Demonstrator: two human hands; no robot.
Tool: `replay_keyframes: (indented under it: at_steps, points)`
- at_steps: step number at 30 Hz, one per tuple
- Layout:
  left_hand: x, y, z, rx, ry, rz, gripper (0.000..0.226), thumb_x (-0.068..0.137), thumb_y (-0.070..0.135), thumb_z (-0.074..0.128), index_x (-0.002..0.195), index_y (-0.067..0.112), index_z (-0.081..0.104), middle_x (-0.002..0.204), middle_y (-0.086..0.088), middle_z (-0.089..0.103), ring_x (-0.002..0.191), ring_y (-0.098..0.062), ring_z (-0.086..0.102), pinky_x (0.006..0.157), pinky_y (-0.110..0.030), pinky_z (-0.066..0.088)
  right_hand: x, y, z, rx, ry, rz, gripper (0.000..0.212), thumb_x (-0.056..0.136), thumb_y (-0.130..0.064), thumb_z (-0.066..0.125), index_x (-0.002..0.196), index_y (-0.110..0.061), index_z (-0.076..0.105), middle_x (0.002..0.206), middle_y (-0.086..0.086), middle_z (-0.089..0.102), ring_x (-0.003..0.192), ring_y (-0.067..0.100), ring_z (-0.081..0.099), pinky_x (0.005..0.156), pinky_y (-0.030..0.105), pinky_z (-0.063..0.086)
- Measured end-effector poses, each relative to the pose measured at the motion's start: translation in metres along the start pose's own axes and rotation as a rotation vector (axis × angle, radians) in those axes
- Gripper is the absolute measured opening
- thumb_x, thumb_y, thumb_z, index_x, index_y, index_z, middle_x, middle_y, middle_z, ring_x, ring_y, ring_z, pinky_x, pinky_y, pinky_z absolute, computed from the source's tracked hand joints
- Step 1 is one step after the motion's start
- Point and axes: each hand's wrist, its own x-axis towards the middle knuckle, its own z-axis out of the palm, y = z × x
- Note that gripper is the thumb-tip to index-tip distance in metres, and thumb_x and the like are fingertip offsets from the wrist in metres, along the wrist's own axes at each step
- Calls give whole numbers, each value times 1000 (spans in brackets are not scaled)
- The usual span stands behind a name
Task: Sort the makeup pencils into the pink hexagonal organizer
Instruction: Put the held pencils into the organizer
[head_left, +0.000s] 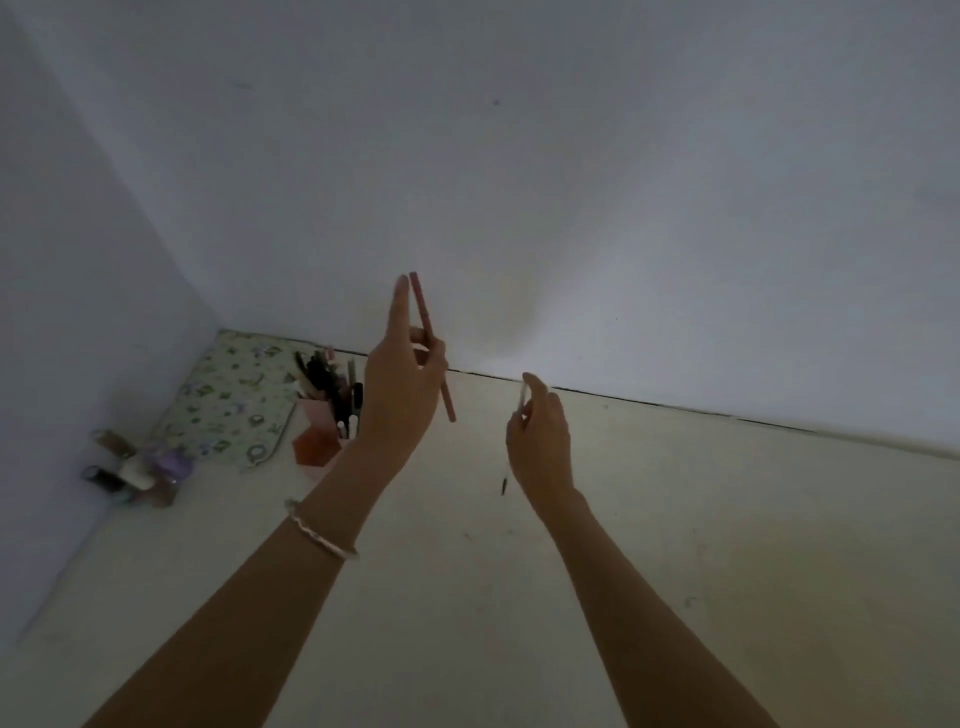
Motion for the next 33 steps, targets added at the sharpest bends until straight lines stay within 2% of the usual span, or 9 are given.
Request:
replay_keyframes:
  at_steps: [2, 11, 14, 16, 22, 26, 29, 31, 33]
  points:
    - [15, -3, -35, 4, 90, 81, 81, 95, 9, 58, 156, 32, 9, 90, 2, 62, 71, -8, 68, 64, -17, 58, 9, -33, -4, 185, 95, -74, 46, 95, -3, 48, 136, -22, 43, 107, 1, 53, 75, 9, 57, 67, 18, 48]
    - [18, -48, -84, 98, 142, 26, 71, 94, 12, 60, 144, 43, 20, 93, 0, 67, 72, -15, 71, 63, -31, 60, 10, -106, 5, 517, 239, -318, 43, 93, -2, 54, 130, -20, 40, 93, 4, 63, 82, 16, 62, 77, 18, 51]
    - [5, -68, -80, 289, 60, 112, 41, 93, 12, 61, 131, 24, 47, 98, -1, 67, 85, -21, 68, 76, -30, 54, 6, -108, 13, 557, 233, -330, 42, 94, -3, 54, 129, -21, 40, 93, 6, 64, 83, 19, 65, 78, 21, 52]
    - [-2, -81, -80, 546, 63, 291, 13, 90, 13, 65, 103, 8, 68, 106, -8, 68, 103, -30, 64, 90, -36, 47, 2, -110, 19, 589, 219, -330, 42, 93, -3, 55, 127, -24, 40, 93, 2, 63, 82, 22, 66, 78, 25, 55]
    - [4, -90, -96, 621, 318, 415, 24, 97, 15, 49, 92, 7, 71, 104, -9, 70, 104, -32, 61, 94, -42, 43, -7, -117, 44, 585, 116, -385, 41, 92, -6, 57, 123, -29, 40, 92, -4, 62, 81, 15, 66, 78, 24, 55]
    - [9, -85, -105, 552, 275, 350, 29, 97, 15, 42, 94, 4, 69, 102, -11, 69, 99, -33, 61, 93, -40, 42, -17, -112, 64, 375, -37, -455, 38, 93, -6, 56, 120, -29, 43, 98, -5, 61, 88, 12, 63, 82, 28, 54]
    - [5, -88, -108, 447, 300, 244, 27, 95, 14, 42, 101, 6, 67, 104, -9, 67, 100, -29, 59, 91, -39, 44, -25, -98, 78, 136, 14, -589, 23, 90, -10, 59, 112, -13, 63, 111, 5, 64, 104, 20, 59, 92, 34, 49]
    - [1, -96, -111, 363, 297, 82, 30, 88, 8, 45, 113, 9, 61, 111, -7, 63, 103, -27, 58, 90, -38, 46, -31, -84, 83, 132, 26, -489, 32, 86, -9, 56, 117, -12, 63, 123, 6, 56, 114, 18, 52, 99, 31, 43]
    - [-6, -108, -113, 362, 169, -223, 51, 79, 7, 56, 129, 12, 51, 125, -9, 55, 113, -29, 56, 92, -40, 46, -37, -68, 87, 212, -77, -267, 51, 81, -9, 56, 131, -17, 50, 126, 1, 50, 104, 12, 52, 87, 28, 48]
